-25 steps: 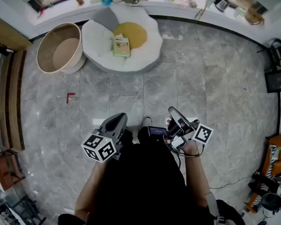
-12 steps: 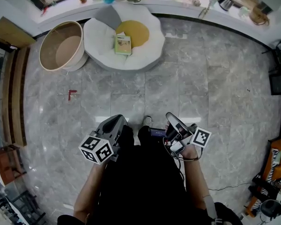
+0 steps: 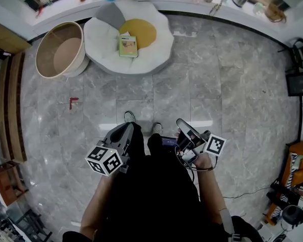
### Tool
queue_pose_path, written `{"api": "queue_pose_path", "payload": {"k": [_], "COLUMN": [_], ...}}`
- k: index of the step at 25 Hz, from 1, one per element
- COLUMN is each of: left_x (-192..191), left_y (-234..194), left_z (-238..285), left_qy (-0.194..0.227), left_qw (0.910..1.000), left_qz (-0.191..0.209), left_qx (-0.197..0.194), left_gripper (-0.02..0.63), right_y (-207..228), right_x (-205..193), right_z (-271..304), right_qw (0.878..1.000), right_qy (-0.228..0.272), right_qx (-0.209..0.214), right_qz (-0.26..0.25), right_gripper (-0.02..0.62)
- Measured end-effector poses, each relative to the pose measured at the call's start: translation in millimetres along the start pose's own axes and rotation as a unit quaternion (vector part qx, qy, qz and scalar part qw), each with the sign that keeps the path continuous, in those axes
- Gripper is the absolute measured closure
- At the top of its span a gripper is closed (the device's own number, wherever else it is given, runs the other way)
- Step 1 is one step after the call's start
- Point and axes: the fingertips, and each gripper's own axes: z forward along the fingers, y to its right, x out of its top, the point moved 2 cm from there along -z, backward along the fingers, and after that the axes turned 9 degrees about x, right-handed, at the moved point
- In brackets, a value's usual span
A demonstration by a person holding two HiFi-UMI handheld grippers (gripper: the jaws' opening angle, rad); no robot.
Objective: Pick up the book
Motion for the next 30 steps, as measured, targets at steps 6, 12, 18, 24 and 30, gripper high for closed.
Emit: {"api": "queue_pose_path", "payload": {"k": [6,12,18,24,30], "left_x": [30.2,60.2,88.2,114.2,127.5], "left_y": [-22.0,-60.5,-100.4,-128.0,-152.7], "left_z": [7.9,8.3,7.5,9.8,9.6], "left_qy": [0.0,0.004,0.008,0.009,-0.003], "left_qw": [0.9998,0.9997,0.9995,0.9989,0.9981], "left_qz": [0.009,0.009,0.01,0.02,0.028], "left_qx": [-0.018,-0.022,-0.028,-0.042,-0.055], "left_gripper": [0.588,0.588,0.588,0.588,0.588], "right_y": [-1.2,-5.5,-6.6,-11.1,-16.2], "right_x": [0.7,2.4,0.0,9.0,12.2], "right_z": [43.2,99.5,145.3,177.3,201.1], "right_qw": [1.0,1.0,0.999,0.999,0.997], "right_qy": [0.003,0.002,0.006,0.028,0.038], "right_qx": [-0.007,-0.008,-0.012,-0.007,-0.001], "right_qz": [-0.008,-0.021,-0.033,-0.046,-0.063], "right_gripper": [0.578,0.578,0.578,0.578,0.578]}}
